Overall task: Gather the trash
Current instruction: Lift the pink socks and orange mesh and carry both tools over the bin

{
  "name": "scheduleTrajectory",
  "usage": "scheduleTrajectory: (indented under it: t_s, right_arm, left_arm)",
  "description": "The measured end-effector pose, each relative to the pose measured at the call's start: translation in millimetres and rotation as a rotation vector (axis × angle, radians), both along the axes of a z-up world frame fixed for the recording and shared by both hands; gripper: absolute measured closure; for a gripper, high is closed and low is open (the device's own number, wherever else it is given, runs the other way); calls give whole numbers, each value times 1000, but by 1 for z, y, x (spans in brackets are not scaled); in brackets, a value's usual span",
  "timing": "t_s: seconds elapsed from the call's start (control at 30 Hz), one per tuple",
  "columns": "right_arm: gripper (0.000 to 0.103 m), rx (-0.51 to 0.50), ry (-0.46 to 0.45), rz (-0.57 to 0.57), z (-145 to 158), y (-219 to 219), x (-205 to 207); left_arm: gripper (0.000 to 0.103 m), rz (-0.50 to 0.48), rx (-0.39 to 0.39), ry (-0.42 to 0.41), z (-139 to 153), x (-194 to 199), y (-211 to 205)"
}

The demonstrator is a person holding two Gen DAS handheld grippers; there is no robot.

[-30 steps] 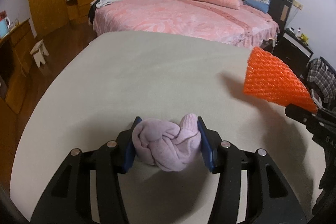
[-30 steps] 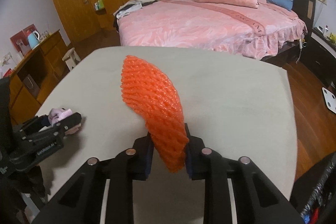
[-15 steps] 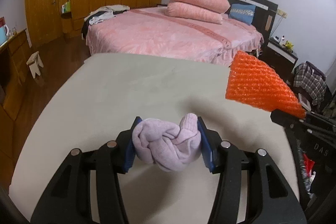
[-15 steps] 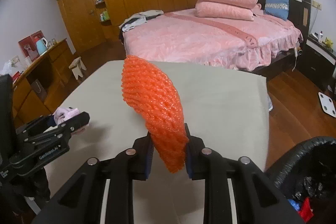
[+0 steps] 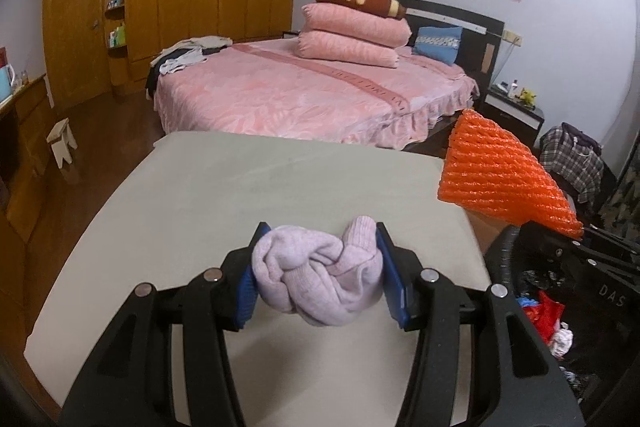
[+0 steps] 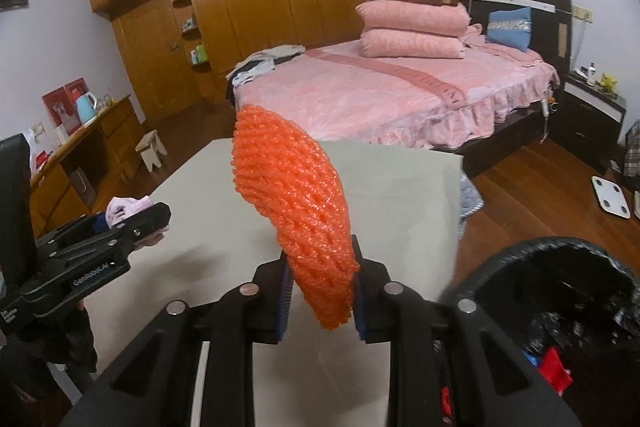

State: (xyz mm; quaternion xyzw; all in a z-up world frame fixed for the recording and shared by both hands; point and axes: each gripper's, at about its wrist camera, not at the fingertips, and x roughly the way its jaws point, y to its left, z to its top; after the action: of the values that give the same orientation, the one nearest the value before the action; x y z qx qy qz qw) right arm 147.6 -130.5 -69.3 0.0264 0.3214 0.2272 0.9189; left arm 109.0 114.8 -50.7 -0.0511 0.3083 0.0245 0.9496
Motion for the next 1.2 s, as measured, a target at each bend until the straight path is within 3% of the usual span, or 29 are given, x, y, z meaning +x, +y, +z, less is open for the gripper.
scheduleTrajectory:
  t_s: [0.6, 1.2]
  right_arm:
    - [78, 5, -67, -146, 31, -97, -67]
    - [78, -47, -53, -356, 23, -185, -92]
  left_arm:
    - [53, -214, -3, -50, 25, -31, -98]
    - [53, -429, 11, -60, 17, -24, -192]
